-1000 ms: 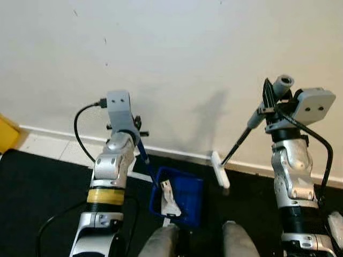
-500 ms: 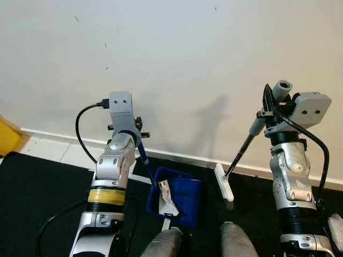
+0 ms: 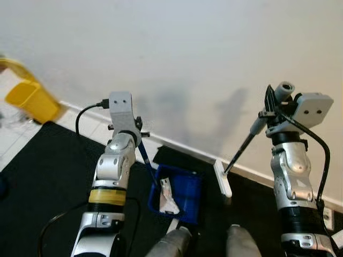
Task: Sweep floor
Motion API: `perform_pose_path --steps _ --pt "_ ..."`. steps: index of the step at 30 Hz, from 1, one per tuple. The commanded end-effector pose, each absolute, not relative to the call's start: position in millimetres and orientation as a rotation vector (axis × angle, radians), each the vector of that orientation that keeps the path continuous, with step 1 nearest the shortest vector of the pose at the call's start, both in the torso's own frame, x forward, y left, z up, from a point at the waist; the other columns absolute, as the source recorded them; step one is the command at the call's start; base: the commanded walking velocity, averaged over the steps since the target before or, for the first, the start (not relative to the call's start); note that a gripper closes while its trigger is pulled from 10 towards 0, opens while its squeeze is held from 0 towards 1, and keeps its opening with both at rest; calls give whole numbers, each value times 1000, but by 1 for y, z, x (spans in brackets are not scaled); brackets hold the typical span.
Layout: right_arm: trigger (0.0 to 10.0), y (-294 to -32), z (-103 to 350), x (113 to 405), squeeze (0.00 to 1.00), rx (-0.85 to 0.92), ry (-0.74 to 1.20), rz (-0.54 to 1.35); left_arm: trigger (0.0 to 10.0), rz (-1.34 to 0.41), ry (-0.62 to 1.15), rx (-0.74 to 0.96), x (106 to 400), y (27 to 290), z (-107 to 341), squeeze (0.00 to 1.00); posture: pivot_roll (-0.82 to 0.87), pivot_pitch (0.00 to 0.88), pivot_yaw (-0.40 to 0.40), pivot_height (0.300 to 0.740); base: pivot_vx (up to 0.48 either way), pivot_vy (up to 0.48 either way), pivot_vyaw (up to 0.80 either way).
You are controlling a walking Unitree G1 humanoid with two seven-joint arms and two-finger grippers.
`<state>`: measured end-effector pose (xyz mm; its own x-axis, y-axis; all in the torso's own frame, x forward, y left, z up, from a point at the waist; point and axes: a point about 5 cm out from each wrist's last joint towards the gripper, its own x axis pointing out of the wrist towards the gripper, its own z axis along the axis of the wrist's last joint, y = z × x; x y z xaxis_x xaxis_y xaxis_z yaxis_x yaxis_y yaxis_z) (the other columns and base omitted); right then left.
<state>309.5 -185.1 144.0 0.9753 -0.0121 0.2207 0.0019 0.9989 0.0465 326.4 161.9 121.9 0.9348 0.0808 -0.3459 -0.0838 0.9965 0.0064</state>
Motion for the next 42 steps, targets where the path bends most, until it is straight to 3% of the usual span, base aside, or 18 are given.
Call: perform_pose_path --steps 1,42 --pt "10000 -182 148 309 0 56 -259 -2 10000 96 329 3 327 166 126 0 -77 59 93 740 0 0 800" --pt "10000 -180 144 310 0 58 -248 5 10000 107 325 4 330 169 129 0 -71 64 92 740 0 0 800"
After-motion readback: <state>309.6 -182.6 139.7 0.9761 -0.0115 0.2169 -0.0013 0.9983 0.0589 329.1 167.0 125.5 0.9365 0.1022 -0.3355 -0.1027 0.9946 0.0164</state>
